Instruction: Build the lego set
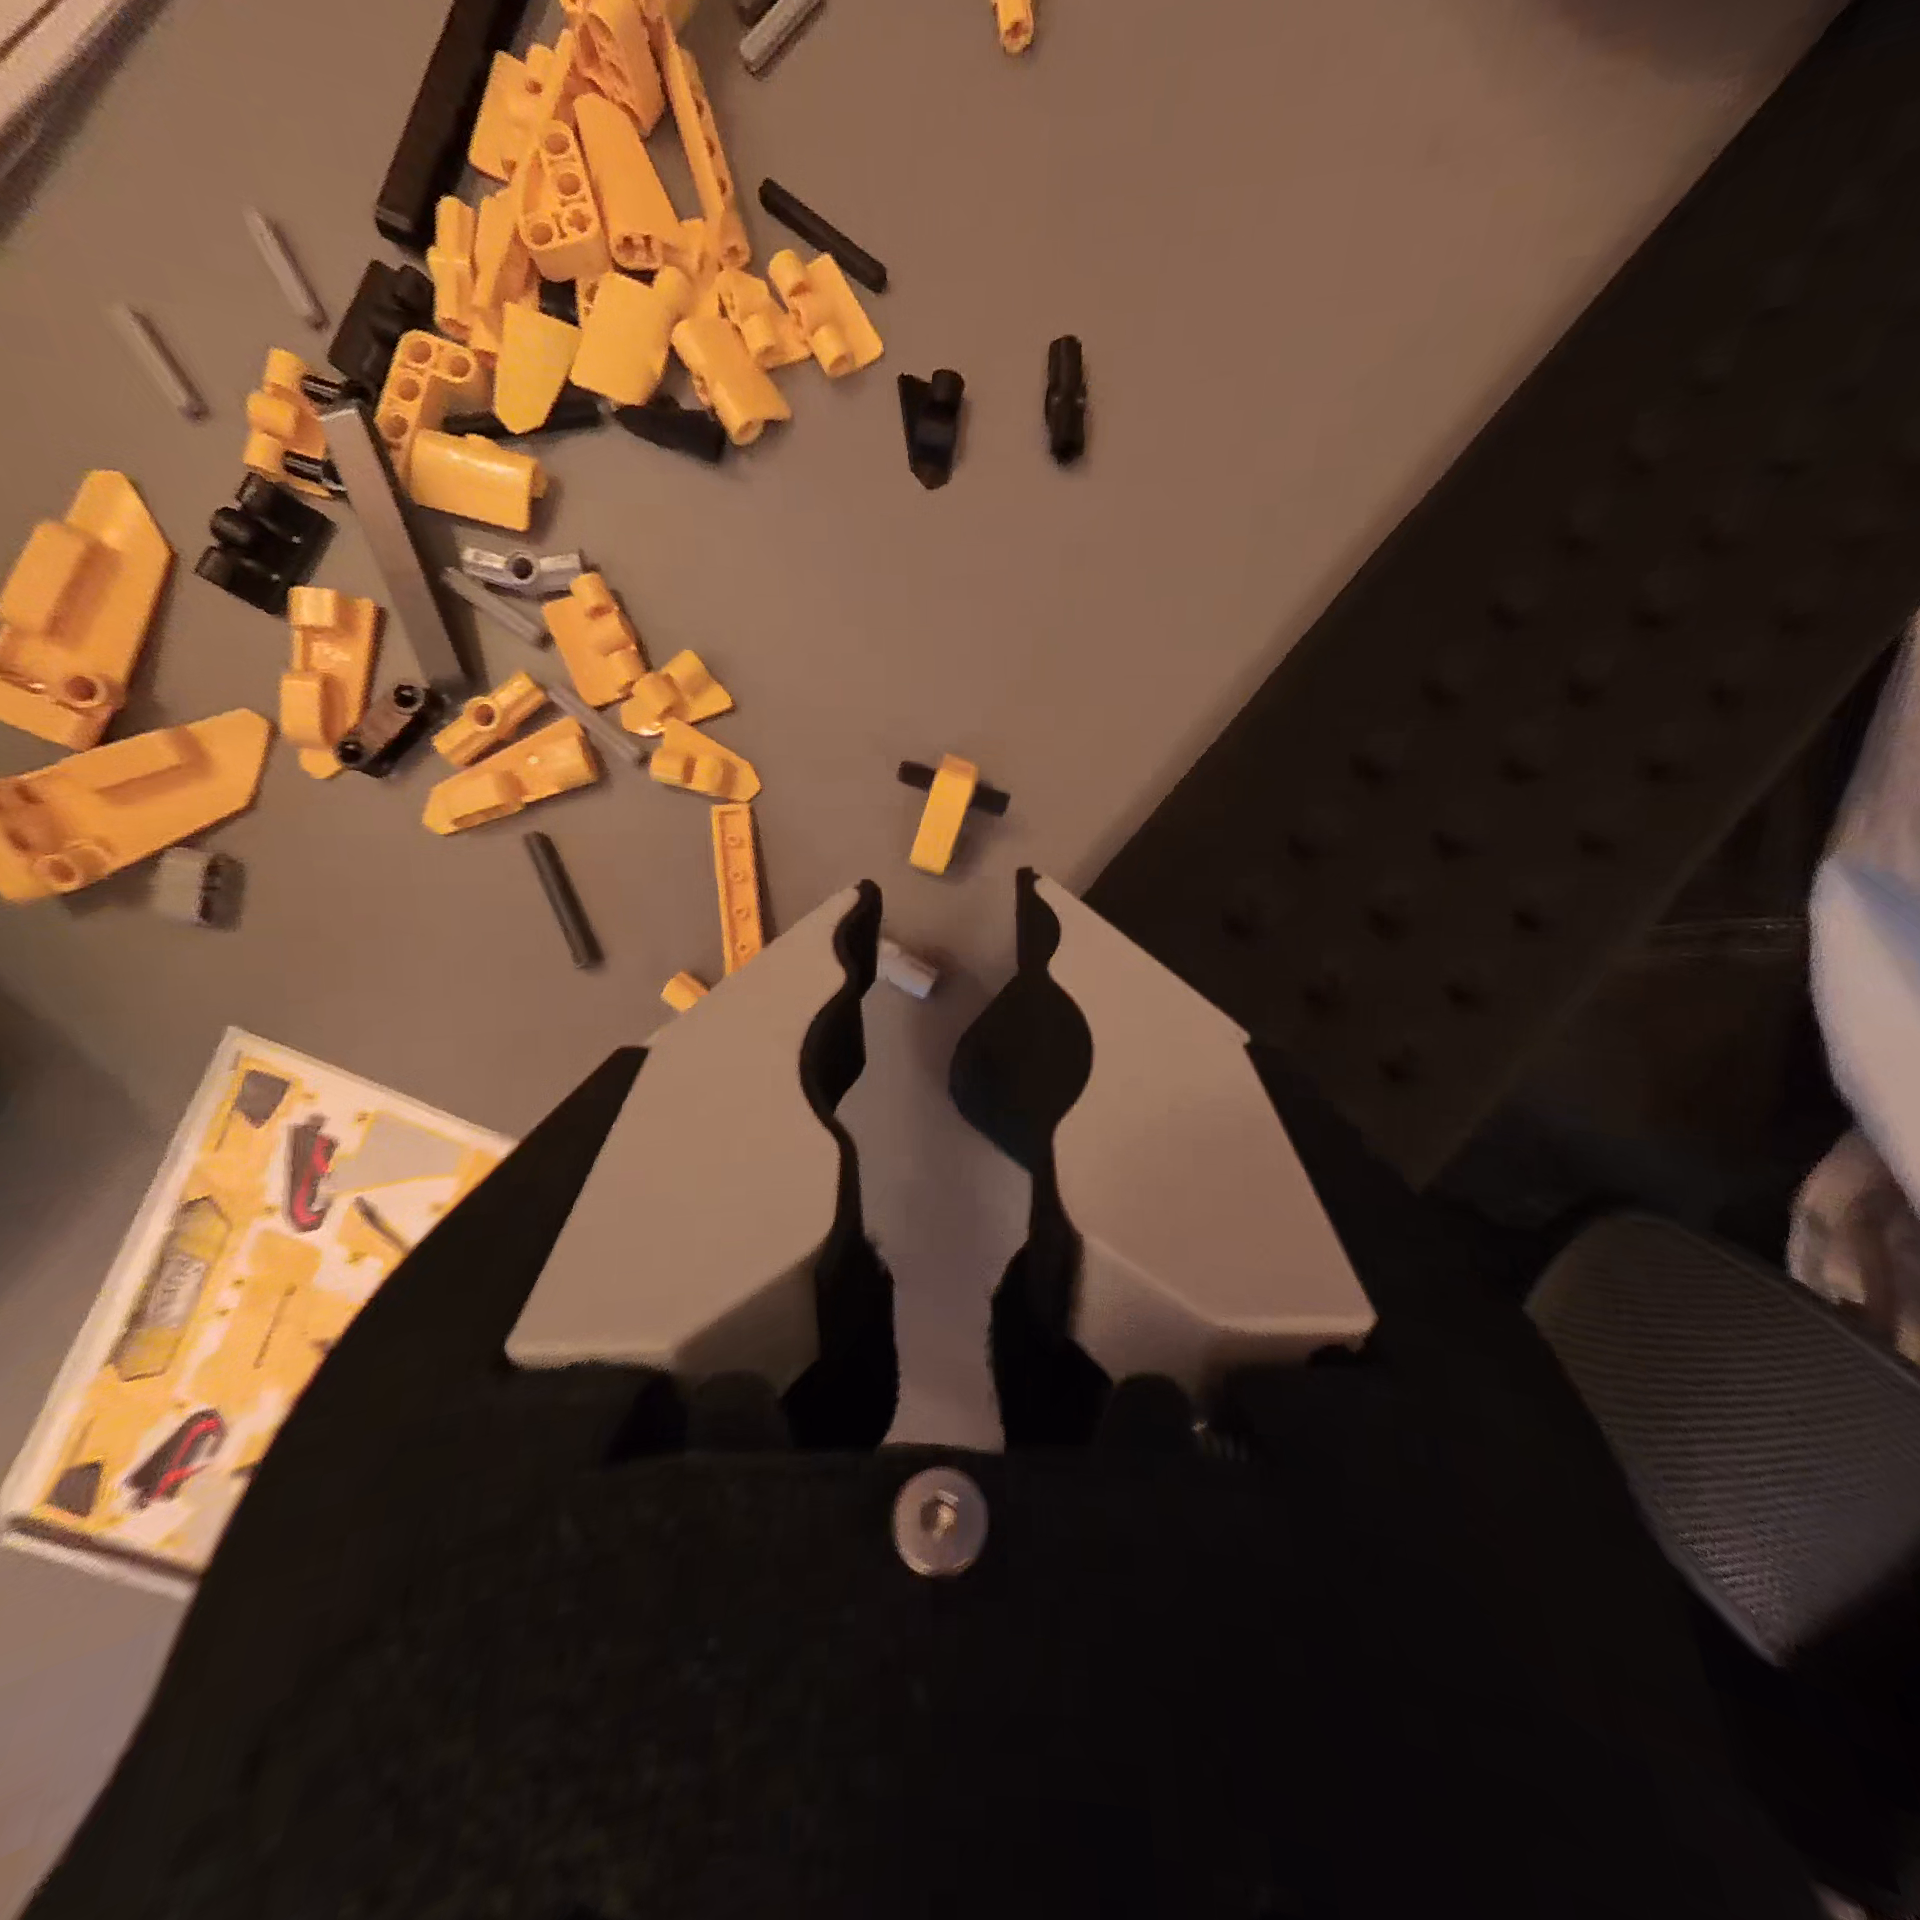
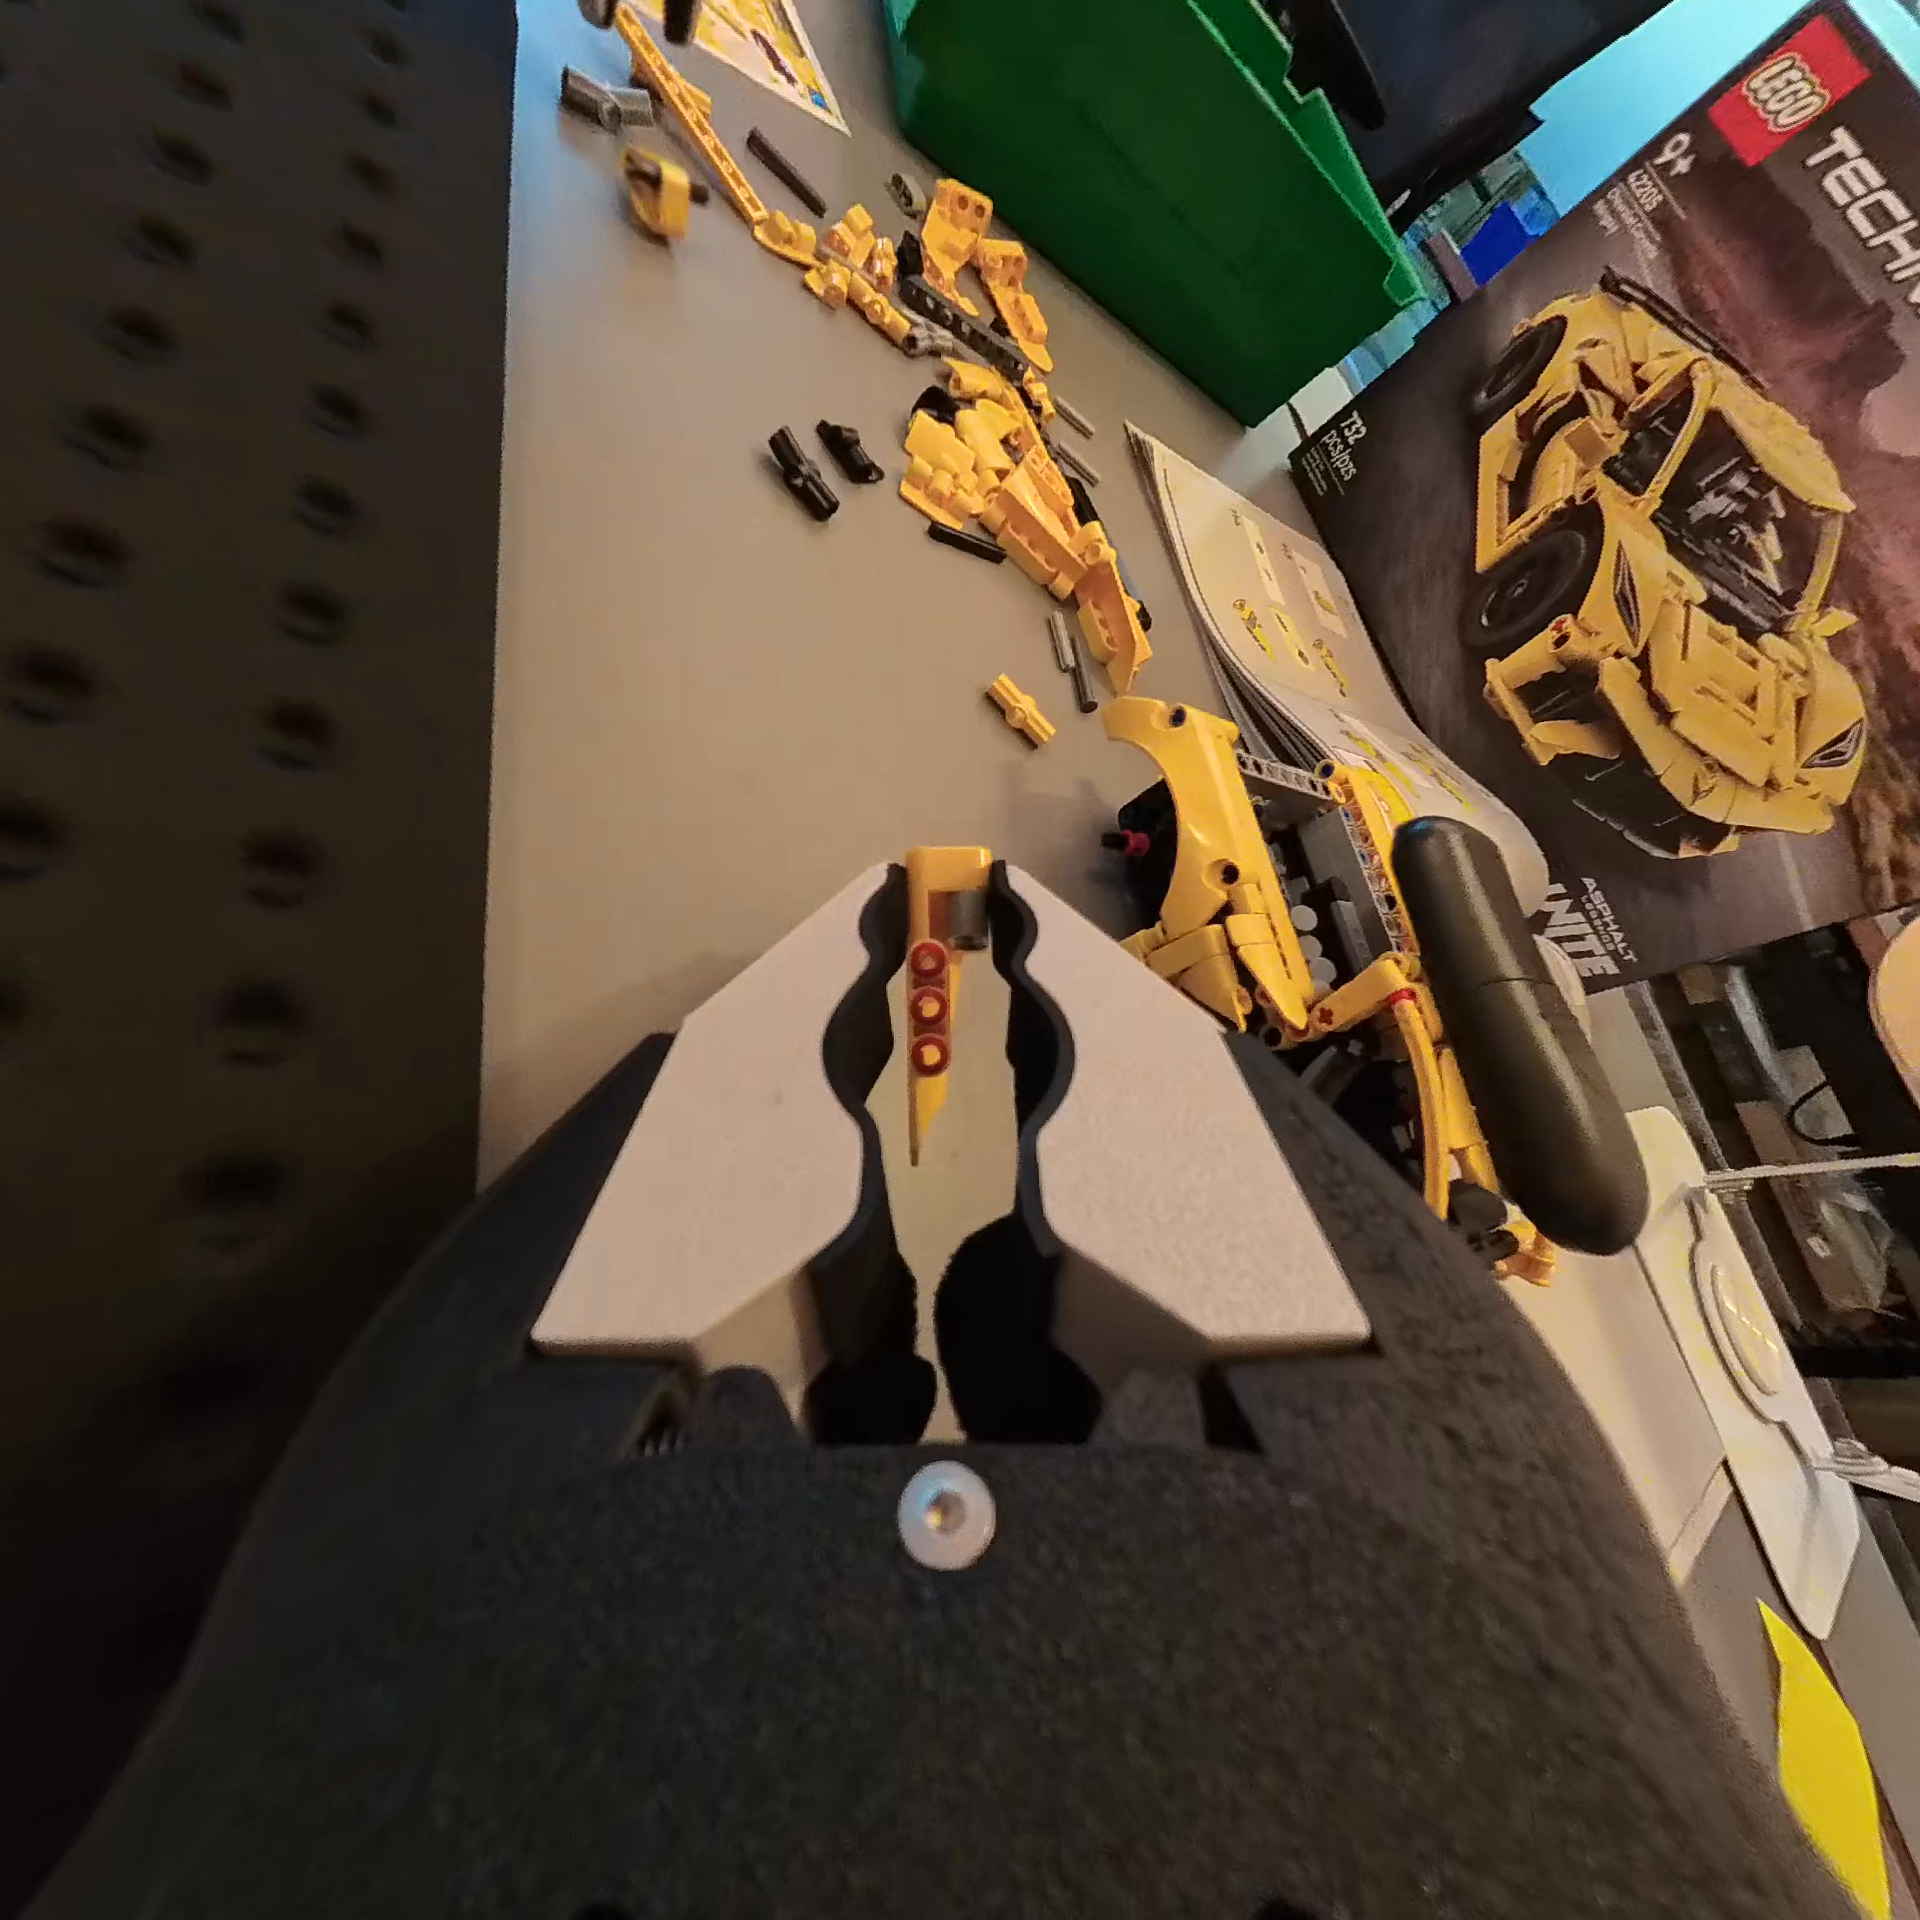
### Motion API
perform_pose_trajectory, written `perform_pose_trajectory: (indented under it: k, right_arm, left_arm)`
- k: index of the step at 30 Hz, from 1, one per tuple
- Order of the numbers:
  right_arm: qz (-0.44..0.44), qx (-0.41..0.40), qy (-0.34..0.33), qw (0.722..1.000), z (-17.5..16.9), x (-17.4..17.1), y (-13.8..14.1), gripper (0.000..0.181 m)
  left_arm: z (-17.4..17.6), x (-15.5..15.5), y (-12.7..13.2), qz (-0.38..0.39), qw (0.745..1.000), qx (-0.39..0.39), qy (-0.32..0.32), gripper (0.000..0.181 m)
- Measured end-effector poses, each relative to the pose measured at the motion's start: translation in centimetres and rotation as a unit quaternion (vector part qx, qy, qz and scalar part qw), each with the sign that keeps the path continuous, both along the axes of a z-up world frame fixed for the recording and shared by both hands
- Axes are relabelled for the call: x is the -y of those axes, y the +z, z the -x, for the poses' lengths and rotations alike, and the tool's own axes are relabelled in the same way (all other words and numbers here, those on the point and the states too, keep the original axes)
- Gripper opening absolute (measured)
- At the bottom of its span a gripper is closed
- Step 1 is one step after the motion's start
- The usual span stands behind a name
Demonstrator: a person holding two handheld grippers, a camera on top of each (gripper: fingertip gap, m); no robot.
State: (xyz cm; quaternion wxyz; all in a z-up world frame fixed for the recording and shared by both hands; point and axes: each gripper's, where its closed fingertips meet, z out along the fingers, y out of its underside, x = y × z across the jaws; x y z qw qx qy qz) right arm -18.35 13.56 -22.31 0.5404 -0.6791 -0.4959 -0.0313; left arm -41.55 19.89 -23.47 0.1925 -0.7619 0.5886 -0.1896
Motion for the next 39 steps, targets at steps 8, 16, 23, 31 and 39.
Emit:
perform_pose_trajectory:
  k: [8, 16, 23, 31, 39]
  right_arm:
    - [-0.004, 0.01, -0.004, 1.0, -0.1, 0.0, -0.2, 0.014]
    - [-0.003, 0.006, 0.001, 1.0, 0.0, 0.2, -0.1, 0.014]
    - [-0.002, 0.005, 0.001, 1.0, 0.0, 0.2, -0.1, 0.014]
    - [0.001, 0.005, 0.003, 1.0, 0.0, 0.2, -0.2, 0.014]
    - [0.003, 0.006, 0.007, 1.0, 0.2, 0.4, -0.3, 0.014]
  left_arm:
    - [-0.8, -0.3, -1.5, -0.039, 0.997, -0.01, 0.071, 0.031]
    - [-0.3, -1.9, -2.2, -0.075, 0.993, -0.048, 0.077, 0.028]
    - [-1.2, -0.6, -2.4, -0.033, 0.998, -0.029, 0.047, 0.028]
    - [-2.6, 1.3, -1.7, 0.02, 0.998, 0.029, 0.046, 0.026]
    - [-2.3, 0.2, -1.3, -0.039, 0.998, 0.037, -0.035, 0.028]
